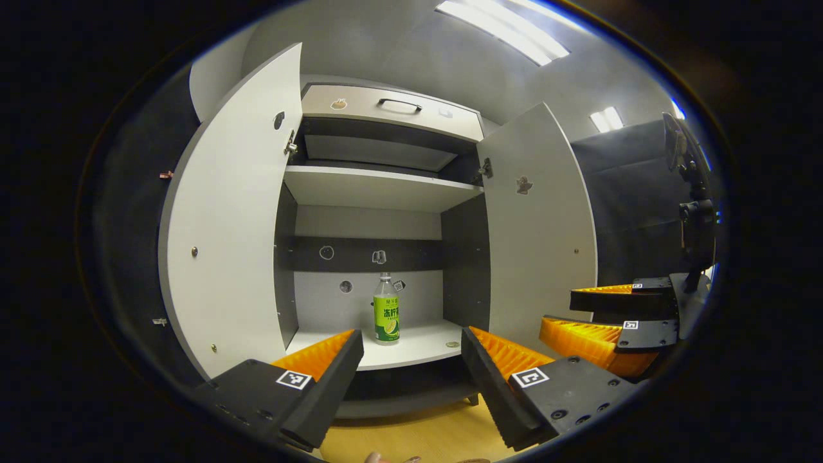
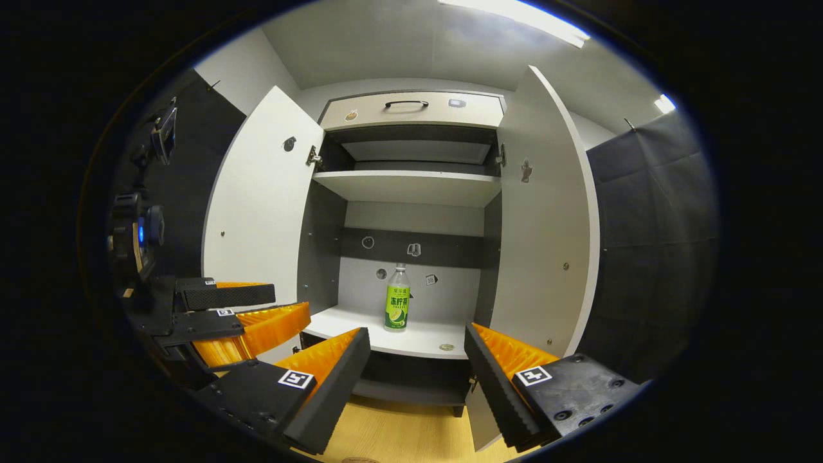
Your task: Grasp the bottle in the cabinet with the left hand and place it on the coaster, then close the right door with the right hand and the left door with the left hand.
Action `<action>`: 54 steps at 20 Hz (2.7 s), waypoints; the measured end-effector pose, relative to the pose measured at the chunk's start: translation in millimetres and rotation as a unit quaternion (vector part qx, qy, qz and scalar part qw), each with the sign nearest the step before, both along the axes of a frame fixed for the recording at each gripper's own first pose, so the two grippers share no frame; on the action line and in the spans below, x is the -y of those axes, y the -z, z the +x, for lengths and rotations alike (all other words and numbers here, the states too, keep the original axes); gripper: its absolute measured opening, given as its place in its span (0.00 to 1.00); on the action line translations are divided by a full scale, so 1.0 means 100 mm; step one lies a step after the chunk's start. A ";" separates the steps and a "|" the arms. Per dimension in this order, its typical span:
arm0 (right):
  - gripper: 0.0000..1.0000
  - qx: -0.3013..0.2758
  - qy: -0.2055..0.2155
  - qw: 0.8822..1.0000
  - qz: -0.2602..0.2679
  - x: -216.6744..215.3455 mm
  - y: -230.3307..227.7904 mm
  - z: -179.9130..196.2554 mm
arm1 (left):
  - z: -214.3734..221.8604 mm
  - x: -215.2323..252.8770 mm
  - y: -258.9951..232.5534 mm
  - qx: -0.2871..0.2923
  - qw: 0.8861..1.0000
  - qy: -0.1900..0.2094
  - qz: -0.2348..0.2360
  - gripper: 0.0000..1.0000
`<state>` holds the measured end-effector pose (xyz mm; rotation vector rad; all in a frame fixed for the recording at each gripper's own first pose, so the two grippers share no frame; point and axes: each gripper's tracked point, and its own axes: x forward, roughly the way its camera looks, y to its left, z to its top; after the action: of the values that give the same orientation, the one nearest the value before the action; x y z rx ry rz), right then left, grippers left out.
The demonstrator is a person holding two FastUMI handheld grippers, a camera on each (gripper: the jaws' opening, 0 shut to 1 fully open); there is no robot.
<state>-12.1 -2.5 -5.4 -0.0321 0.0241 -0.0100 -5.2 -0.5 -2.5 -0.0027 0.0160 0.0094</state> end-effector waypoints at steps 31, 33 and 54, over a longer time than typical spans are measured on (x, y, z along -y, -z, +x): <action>0.98 0.003 -0.022 0.999 -0.023 0.23 0.16 0.64 | 2.31 -0.49 0.45 -0.020 1.000 -0.014 -0.001 0.97; 0.98 0.010 -0.026 0.999 -0.020 0.26 0.15 0.73 | 2.57 -0.53 0.53 -0.024 0.999 -0.019 0.019 0.97; 0.98 -0.010 -0.028 1.000 0.000 0.43 0.31 1.30 | 3.67 -0.71 1.02 -0.046 0.999 -0.008 0.021 0.80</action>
<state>117.4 -45.2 -36.8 -0.0324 0.0424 0.0456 361.4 71.0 -104.6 0.0402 0.1075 0.0265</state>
